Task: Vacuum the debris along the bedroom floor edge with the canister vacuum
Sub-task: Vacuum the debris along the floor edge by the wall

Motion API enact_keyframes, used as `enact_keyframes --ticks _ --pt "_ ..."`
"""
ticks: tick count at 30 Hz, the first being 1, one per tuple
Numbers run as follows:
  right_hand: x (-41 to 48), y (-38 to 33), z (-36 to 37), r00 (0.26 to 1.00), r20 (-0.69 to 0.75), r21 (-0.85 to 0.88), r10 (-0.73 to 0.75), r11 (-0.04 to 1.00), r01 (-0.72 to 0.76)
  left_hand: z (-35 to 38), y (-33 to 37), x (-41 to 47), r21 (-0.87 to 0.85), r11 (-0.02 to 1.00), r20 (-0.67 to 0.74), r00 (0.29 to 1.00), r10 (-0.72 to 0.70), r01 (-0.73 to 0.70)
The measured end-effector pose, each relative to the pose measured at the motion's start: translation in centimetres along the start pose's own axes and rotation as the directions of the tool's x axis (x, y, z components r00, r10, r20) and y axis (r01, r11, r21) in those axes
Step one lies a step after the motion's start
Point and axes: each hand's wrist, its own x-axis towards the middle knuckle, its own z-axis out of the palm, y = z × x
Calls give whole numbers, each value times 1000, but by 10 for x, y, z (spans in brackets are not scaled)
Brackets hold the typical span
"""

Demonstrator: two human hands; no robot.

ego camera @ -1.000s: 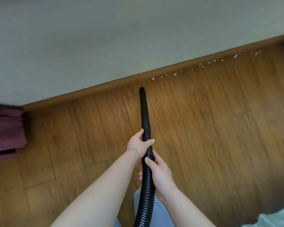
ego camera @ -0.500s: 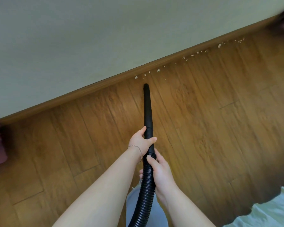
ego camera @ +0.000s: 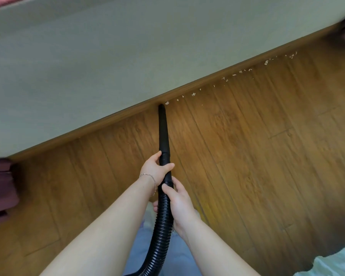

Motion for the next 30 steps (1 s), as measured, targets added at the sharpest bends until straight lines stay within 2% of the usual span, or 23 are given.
enact_keyframes --ticks 8,15,22,30 --pt "15 -3 13 999 -50 24 17 1000 -16 -7 5 21 61 997 76 997 32 -36" --pt "26 -17 24 996 -38 136 75 988 -69 -20 16 35 121 991 142 989 35 -53" --pt "37 -28 36 999 -24 106 48 993 -45 -32 33 49 212 975 177 984 28 -66" --pt "37 -38 33 997 -59 203 46 979 -33 -22 47 56 273 958 233 972 18 -83"
